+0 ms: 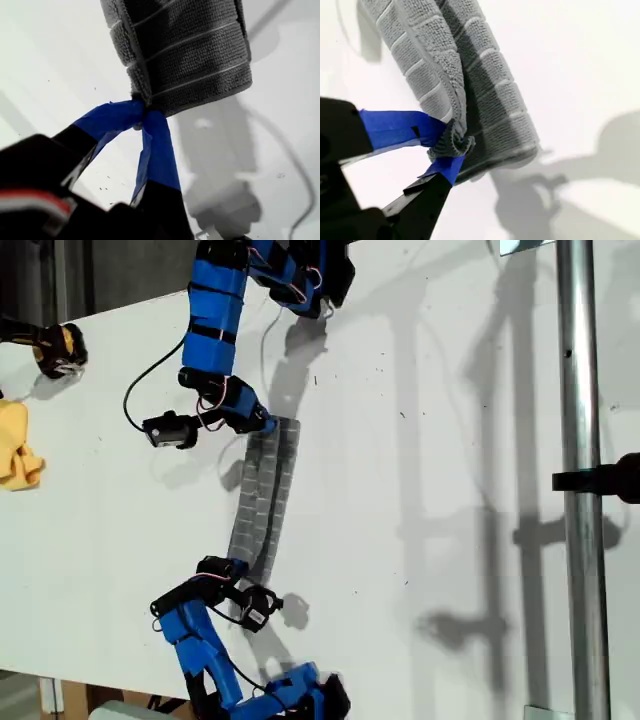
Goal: Grasp corners of a towel and fold twice.
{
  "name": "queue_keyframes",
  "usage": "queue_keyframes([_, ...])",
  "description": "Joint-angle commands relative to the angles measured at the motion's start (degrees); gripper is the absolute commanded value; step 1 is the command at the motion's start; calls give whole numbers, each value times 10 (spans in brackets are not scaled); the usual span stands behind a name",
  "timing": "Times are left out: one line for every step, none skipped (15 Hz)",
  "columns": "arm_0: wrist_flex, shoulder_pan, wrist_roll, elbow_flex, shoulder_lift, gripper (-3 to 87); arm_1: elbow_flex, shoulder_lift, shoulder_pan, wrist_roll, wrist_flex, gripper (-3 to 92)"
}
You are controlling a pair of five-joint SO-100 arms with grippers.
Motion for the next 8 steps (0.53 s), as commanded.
queue_keyframes([-15,11,-10,21,18,-10,-4,-33,-26,18,1,-1])
queue_keyframes([-23,8,-11,33,16,-10,-3,-62,-27,24,-3,-1])
queue_keyframes([-30,4,-12,38,8,-10,-5,-88,-26,26,-10,-1])
queue_keyframes([-36,-1,-11,39,-6,-9,-6,-107,-25,28,-21,-1])
queue_keyframes([-40,-7,-8,35,-25,-1,-7,-121,-19,30,-29,-1])
queue_keyframes([-40,-14,-10,29,-42,65,-7,-127,-11,30,-33,-1])
queue_keyframes([-40,-18,-6,21,-54,104,-11,-127,-2,30,-30,-1])
queue_keyframes([-31,-20,-4,13,-55,153,-21,-118,5,30,-17,58])
